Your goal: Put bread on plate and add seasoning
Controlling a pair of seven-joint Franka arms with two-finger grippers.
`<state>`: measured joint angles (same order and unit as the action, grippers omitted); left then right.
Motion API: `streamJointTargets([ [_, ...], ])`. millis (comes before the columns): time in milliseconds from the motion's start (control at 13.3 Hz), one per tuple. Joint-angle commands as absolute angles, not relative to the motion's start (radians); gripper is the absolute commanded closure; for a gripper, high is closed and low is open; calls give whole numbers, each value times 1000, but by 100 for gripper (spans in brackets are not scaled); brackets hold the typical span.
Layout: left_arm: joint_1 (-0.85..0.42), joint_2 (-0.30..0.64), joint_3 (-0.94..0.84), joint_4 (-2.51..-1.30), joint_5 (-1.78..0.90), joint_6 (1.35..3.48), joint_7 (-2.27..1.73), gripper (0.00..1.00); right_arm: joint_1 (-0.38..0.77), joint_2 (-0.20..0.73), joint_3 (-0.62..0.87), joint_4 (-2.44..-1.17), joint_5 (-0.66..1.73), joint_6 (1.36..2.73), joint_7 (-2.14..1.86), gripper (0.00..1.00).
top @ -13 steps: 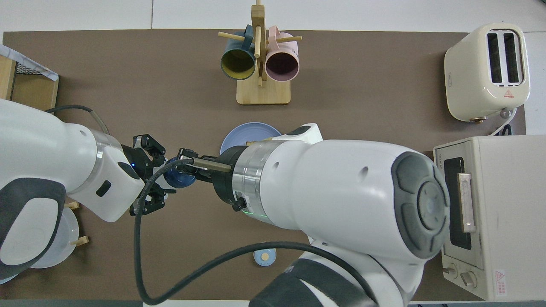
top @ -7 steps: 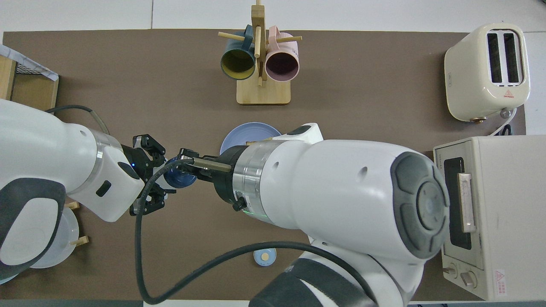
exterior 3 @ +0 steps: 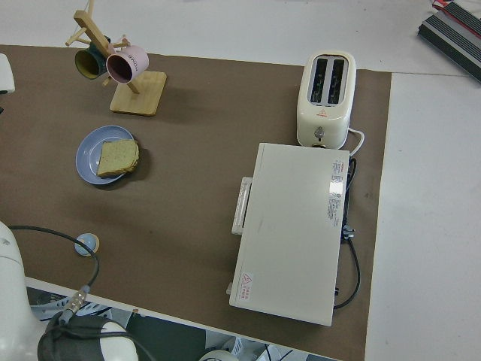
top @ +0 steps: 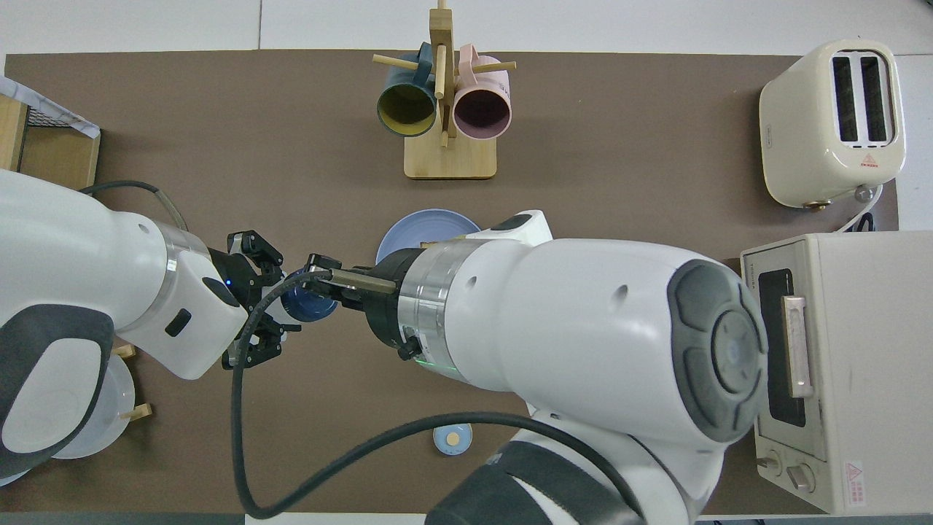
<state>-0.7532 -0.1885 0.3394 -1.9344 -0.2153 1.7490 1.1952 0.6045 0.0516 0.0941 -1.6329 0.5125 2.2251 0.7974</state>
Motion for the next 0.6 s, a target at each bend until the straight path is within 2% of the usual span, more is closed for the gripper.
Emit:
streamJointTargets([
  [0,-759,-230,339,-1976,-212,1772,1187,100,591,48,98,-1649,515,2247,839,100],
  [526,-758,-230,339,-1977,-212,1772,1186,100,545,52,95,-1657,683,2312,1014,100],
])
